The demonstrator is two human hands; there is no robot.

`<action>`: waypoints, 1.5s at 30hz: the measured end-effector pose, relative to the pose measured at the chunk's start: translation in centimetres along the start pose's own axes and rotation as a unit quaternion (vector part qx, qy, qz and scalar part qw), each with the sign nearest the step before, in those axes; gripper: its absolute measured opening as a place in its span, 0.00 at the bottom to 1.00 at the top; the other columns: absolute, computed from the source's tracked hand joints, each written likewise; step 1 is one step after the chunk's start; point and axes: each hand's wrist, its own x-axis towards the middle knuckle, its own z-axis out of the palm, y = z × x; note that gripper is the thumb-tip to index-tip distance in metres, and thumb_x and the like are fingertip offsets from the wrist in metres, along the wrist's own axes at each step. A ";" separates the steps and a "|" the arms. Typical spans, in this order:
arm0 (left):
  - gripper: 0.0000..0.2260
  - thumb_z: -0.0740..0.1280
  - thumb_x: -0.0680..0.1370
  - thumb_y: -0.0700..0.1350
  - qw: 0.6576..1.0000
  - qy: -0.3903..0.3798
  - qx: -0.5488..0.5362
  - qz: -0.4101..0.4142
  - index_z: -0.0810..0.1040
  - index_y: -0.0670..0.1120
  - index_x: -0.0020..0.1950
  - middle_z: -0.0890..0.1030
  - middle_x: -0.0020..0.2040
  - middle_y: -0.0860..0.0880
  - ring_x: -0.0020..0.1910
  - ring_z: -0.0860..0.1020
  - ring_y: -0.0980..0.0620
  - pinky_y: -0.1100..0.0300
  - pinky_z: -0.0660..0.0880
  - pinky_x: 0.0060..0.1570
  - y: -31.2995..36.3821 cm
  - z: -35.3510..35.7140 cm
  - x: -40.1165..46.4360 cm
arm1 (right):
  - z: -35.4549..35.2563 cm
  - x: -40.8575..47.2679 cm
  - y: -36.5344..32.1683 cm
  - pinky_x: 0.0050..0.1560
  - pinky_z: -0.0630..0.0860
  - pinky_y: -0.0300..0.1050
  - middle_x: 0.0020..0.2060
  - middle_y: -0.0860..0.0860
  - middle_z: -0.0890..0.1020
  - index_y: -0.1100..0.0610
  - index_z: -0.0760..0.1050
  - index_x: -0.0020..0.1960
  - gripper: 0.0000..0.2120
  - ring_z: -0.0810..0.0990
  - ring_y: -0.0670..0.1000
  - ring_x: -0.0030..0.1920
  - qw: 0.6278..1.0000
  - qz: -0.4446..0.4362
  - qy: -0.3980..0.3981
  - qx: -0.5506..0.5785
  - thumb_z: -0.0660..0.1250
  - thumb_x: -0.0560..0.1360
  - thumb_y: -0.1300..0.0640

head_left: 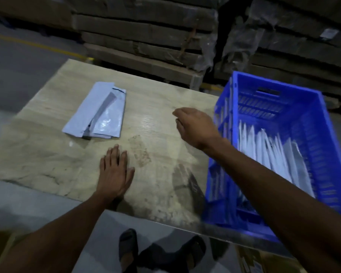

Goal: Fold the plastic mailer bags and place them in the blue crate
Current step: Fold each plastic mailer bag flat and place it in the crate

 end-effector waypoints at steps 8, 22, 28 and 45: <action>0.34 0.56 0.80 0.60 0.995 0.035 0.000 -0.093 0.63 0.40 0.80 0.56 0.82 0.34 0.80 0.57 0.32 0.34 0.57 0.75 -4.7 -0.2 2.4 | 12.2 5.0 -7.0 0.49 0.79 0.56 0.52 0.58 0.82 0.60 0.79 0.52 0.09 0.79 0.64 0.55 0.982 -0.128 -0.137 -0.007 0.67 0.72 0.64; 0.41 0.60 0.80 0.62 0.992 0.086 0.000 -0.097 0.47 0.42 0.85 0.44 0.84 0.37 0.83 0.49 0.38 0.36 0.55 0.78 -4.8 0.6 2.3 | 20.7 11.3 -10.9 0.73 0.52 0.73 0.82 0.54 0.53 0.53 0.52 0.82 0.30 0.56 0.58 0.79 0.964 -0.144 -0.213 -0.071 0.54 0.84 0.43; 0.36 0.57 0.82 0.62 0.994 0.084 0.014 -0.072 0.50 0.50 0.85 0.45 0.84 0.37 0.83 0.49 0.37 0.34 0.56 0.75 -4.9 0.4 2.2 | 19.0 5.3 -11.9 0.61 0.68 0.62 0.66 0.55 0.77 0.56 0.74 0.69 0.23 0.78 0.60 0.59 0.985 -0.124 -0.105 -0.053 0.59 0.79 0.46; 0.21 0.60 0.80 0.62 0.986 0.139 -0.080 -0.043 0.77 0.52 0.67 0.65 0.80 0.43 0.79 0.63 0.40 0.32 0.54 0.75 -5.3 0.6 2.1 | 17.7 8.8 -4.7 0.76 0.41 0.65 0.73 0.59 0.72 0.54 0.70 0.75 0.24 0.58 0.62 0.79 0.965 -0.156 -0.191 -0.093 0.56 0.83 0.46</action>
